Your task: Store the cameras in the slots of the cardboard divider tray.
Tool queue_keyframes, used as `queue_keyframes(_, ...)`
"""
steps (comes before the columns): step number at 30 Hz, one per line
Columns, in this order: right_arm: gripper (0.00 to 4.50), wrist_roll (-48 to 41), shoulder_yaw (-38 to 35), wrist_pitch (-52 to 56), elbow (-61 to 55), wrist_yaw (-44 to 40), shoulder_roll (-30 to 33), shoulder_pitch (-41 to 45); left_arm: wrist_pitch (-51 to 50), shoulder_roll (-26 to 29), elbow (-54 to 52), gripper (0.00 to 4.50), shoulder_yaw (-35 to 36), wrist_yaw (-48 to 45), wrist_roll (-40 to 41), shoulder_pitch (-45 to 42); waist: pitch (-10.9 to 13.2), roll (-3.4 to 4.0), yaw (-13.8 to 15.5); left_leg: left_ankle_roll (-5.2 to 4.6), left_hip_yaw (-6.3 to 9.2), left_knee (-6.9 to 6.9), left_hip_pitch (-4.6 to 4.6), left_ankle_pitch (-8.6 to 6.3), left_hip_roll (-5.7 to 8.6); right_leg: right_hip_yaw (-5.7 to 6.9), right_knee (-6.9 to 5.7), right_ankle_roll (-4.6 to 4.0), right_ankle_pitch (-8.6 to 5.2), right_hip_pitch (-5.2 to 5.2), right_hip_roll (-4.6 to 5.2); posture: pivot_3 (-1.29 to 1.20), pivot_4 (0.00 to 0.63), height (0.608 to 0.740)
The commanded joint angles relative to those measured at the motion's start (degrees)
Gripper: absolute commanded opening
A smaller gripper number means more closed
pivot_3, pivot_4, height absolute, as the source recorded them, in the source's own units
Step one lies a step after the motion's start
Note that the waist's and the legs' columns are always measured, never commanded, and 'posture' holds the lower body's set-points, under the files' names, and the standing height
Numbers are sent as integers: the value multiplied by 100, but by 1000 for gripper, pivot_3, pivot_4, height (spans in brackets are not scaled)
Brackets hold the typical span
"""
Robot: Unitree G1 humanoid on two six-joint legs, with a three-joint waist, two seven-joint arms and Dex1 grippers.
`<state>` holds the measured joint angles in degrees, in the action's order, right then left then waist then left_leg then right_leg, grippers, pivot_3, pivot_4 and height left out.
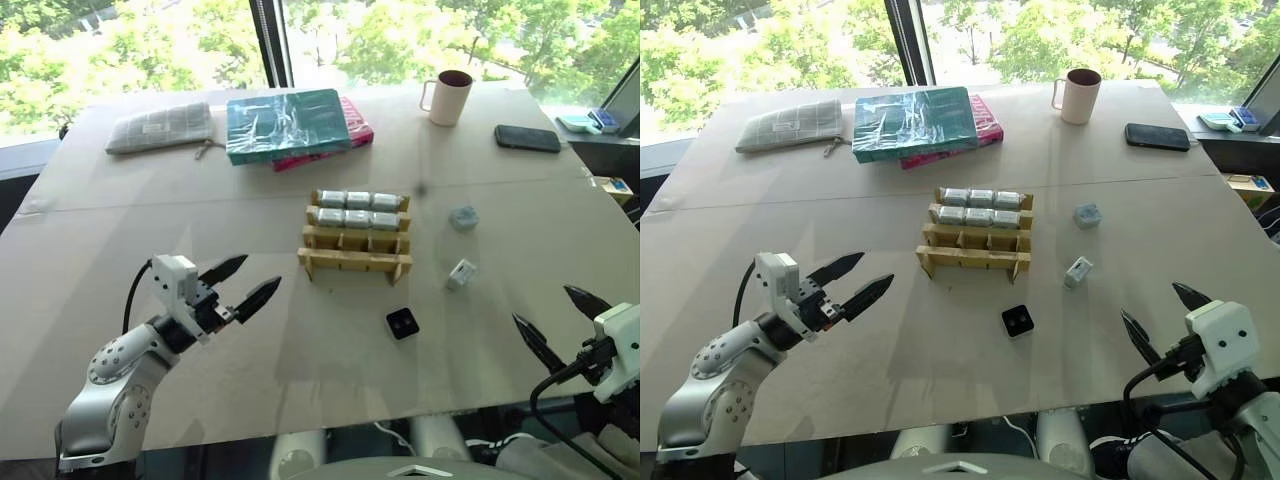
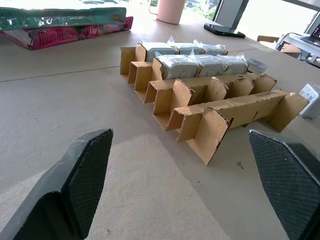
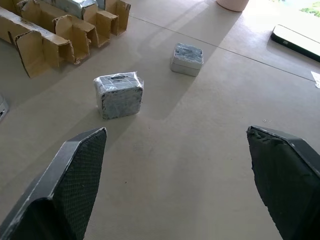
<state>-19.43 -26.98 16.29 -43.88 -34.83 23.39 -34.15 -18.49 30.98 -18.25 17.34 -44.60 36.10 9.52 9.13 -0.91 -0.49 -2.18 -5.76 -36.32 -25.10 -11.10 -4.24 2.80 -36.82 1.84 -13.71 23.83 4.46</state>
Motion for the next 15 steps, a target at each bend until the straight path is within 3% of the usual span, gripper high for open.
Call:
queue_keyframes(1,4454,-59,64,91,-251,113,130,139,-51,40,97,4500,-63,-237,138,-137,0,1,0,0,0,0,0,0,0,0,0,0,0,0,0,0,150,740)
queue_keyframes(5,4454,-402,707,1282,-1118,205,669,307,-58,311,504,4500,-39,-1469,622,-318,0,4,-19,0,-1,-1,4,0,-1,-1,-3,0,0,0,1,0,150,740)
queue_keyframes(8,4454,-1138,1092,2054,-1291,265,906,681,16,501,668,4500,-101,-2161,713,-363,-3,0,-17,0,4,1,4,0,-5,0,-2,-4,1,0,-3,0,150,740)
queue_keyframes(15,4454,-1052,2239,2926,-980,846,943,1766,346,841,1086,4500,-299,-3383,544,-648,-4,-7,1,0,5,-4,1,0,1,1,-1,-12,6,0,-17,0,150,740)
